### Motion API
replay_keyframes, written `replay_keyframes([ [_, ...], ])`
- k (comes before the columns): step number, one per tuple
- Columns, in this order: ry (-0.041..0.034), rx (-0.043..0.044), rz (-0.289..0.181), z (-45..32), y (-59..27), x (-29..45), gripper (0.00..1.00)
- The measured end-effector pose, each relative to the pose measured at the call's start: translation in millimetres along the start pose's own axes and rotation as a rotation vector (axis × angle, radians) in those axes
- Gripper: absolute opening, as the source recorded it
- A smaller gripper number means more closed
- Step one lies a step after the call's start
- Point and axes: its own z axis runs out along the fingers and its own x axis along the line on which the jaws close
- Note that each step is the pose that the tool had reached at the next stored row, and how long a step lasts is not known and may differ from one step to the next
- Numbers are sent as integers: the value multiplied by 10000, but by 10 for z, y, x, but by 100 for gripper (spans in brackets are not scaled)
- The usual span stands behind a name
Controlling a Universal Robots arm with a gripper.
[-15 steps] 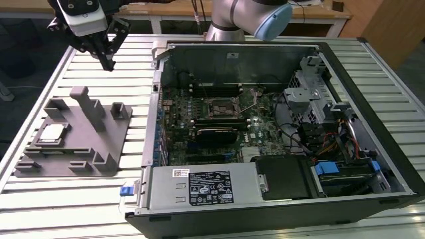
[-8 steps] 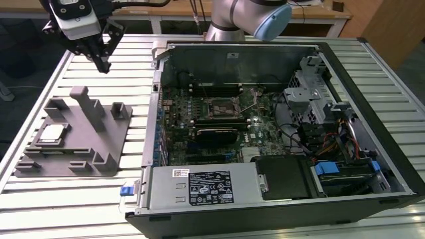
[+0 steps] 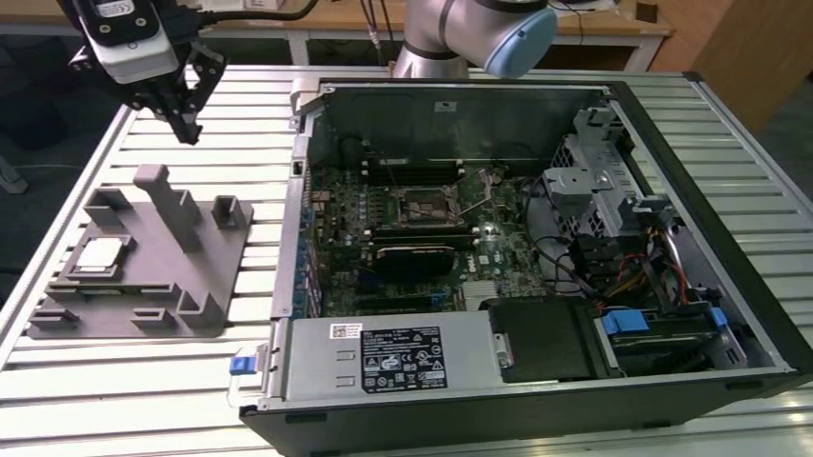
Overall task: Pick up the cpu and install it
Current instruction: 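Reach for the cpu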
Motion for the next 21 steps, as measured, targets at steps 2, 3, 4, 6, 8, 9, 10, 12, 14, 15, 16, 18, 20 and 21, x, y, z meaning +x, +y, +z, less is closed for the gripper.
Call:
replay_keyframes([
  [2,0,0,0,12,-3,28,11],
  [3,1,0,-1,18,-4,40,11],
  [4,0,0,-1,24,-5,53,11],
  [6,1,0,-1,36,-8,80,11],
  [8,0,0,-1,48,-11,108,11],
  [9,0,0,-1,54,-12,123,11],
  [10,0,0,-1,61,-13,138,11],
  [12,0,0,-1,72,-16,169,11],
  [14,-1,-1,0,86,-19,200,11],
  [15,0,0,0,92,-20,214,11],
  [16,1,0,-1,99,-22,229,11],
  [18,0,0,-1,113,-25,259,11],
  [20,0,0,-1,123,-29,282,11],
  [21,0,-1,-1,127,-32,291,11],
])
